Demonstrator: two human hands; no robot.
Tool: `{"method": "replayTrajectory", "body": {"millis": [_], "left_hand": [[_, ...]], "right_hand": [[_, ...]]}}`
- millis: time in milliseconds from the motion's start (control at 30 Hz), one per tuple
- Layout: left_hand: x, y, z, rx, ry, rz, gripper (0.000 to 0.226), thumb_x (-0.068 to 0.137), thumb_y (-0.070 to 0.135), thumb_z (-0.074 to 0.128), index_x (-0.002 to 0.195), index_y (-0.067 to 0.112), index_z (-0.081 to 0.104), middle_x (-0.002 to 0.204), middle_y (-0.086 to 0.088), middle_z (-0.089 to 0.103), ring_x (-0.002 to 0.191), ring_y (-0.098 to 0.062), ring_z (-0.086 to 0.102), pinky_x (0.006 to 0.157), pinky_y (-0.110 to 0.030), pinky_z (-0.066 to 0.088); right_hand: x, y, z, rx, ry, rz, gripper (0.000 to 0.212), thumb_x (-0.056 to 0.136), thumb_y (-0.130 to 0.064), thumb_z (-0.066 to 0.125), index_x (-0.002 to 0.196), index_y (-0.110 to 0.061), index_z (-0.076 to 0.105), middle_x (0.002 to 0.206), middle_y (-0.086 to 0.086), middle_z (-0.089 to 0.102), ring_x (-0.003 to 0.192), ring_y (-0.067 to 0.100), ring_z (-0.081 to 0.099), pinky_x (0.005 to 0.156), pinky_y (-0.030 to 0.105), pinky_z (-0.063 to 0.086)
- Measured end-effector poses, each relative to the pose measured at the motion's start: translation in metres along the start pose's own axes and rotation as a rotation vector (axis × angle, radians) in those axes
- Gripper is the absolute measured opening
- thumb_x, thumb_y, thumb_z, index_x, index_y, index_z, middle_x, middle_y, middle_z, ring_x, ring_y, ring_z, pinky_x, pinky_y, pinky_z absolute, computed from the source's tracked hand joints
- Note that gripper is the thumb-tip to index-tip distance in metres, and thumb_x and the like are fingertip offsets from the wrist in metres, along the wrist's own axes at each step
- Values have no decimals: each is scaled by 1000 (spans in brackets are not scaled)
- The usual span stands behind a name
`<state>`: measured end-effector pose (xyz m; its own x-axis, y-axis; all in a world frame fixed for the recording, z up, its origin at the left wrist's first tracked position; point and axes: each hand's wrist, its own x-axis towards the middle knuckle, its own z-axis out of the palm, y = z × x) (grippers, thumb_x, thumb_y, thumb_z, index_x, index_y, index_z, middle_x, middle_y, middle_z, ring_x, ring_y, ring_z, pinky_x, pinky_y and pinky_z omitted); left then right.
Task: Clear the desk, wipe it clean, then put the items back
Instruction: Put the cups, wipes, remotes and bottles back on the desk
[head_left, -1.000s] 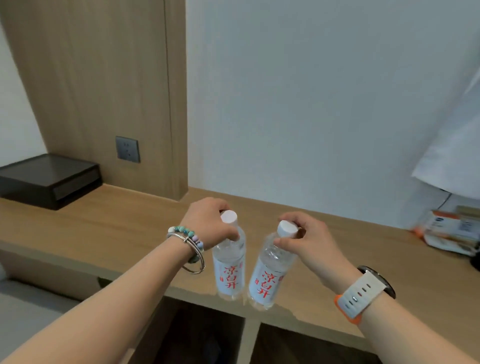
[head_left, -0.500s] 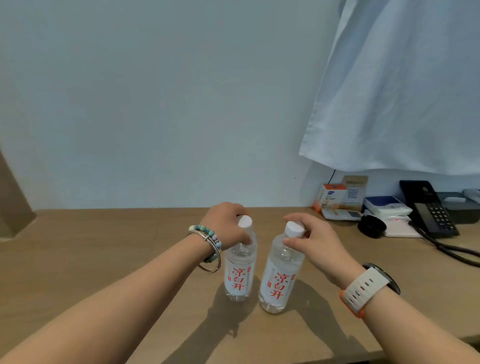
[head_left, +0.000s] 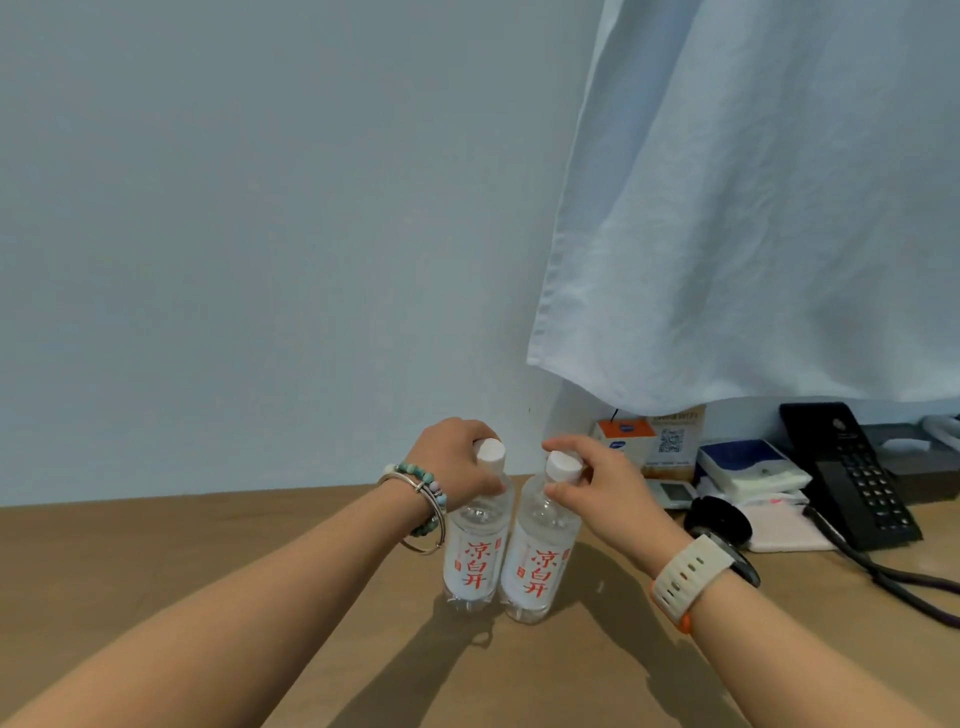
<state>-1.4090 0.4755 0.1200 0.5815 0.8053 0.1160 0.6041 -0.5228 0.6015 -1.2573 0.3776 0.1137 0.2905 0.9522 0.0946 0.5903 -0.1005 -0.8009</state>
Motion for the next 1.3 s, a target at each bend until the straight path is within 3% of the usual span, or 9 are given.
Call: {"method": "replayTrajectory", "body": {"millis": [167, 267, 367, 500, 633, 767, 933, 1133, 1300], "left_hand": [[22, -2, 18, -109, 81, -71, 38, 75, 25, 75, 110, 18, 61, 101, 5, 60, 81, -7, 54, 65, -15, 40], [27, -1, 26, -104, 129, -68, 37, 77, 24, 73, 111, 19, 60, 96, 8, 55, 72, 0, 47, 61, -12, 35], [25, -1, 32, -102, 160, -72, 41, 79, 25, 71, 117, 20, 57, 102, 7, 53, 78, -2, 48, 65, -12, 37], [15, -2, 42, -205, 252, -99, 58, 76, 20, 75, 126, 27, 45, 109, 14, 48, 84, -1, 48, 70, -10, 39], [-13, -18, 81, -538, 309, -271, 90, 61, 16, 86, 131, 33, 32, 126, 13, 40, 112, -7, 46, 89, -29, 48], [-21, -29, 115, -410, 319, -364, 76, 61, 17, 86, 118, 30, 37, 108, 21, 47, 107, -11, 52, 85, -26, 50], [-5, -36, 119, -303, 296, -404, 74, 67, 21, 82, 129, 18, 42, 117, 8, 54, 108, -13, 54, 83, -25, 50], [30, -36, 126, -294, 292, -388, 73, 70, 20, 80, 131, 16, 40, 125, 3, 56, 112, -14, 55, 81, -20, 43], [63, -29, 136, -302, 254, -371, 67, 74, 19, 77, 130, 16, 41, 124, 2, 57, 112, -15, 56, 80, -17, 43]], "right_hand": [[37, 21, -17, 20, -54, -34, 44, 84, -6, 65, 122, -26, 55, 99, -24, 50, 103, 6, 53, 89, 24, 47], [47, 34, -21, 66, -81, -78, 45, 85, -8, 65, 122, -32, 51, 106, -20, 50, 93, -4, 52, 82, 12, 44], [43, 48, -20, 102, -76, -103, 50, 84, -13, 68, 119, -40, 45, 91, -23, 48, 75, -11, 49, 64, 5, 43], [35, 69, -10, 187, -9, -54, 66, 76, -23, 76, 127, -43, 38, 116, -22, 49, 103, 4, 49, 87, 28, 50], [23, 92, 6, 214, -1, 0, 80, 69, -24, 82, 130, -41, 32, 123, -16, 47, 84, 0, 50, 69, 16, 48], [17, 117, 27, 110, -63, 113, 92, 62, -42, 83, 135, -38, 28, 131, -11, 46, 105, 15, 54, 87, 39, 53], [29, 144, 35, 113, -110, 190, 69, 64, -39, 82, 113, -46, 34, 118, -12, 56, 101, 12, 62, 81, 39, 56], [62, 152, 25, 41, -67, 191, 62, 76, -34, 75, 125, -35, 37, 92, -10, 61, 76, 11, 65, 70, 35, 56], [94, 156, 16, 29, -15, 182, 57, 75, -25, 75, 122, -23, 43, 115, -4, 56, 106, 18, 59, 78, 27, 47]]}}
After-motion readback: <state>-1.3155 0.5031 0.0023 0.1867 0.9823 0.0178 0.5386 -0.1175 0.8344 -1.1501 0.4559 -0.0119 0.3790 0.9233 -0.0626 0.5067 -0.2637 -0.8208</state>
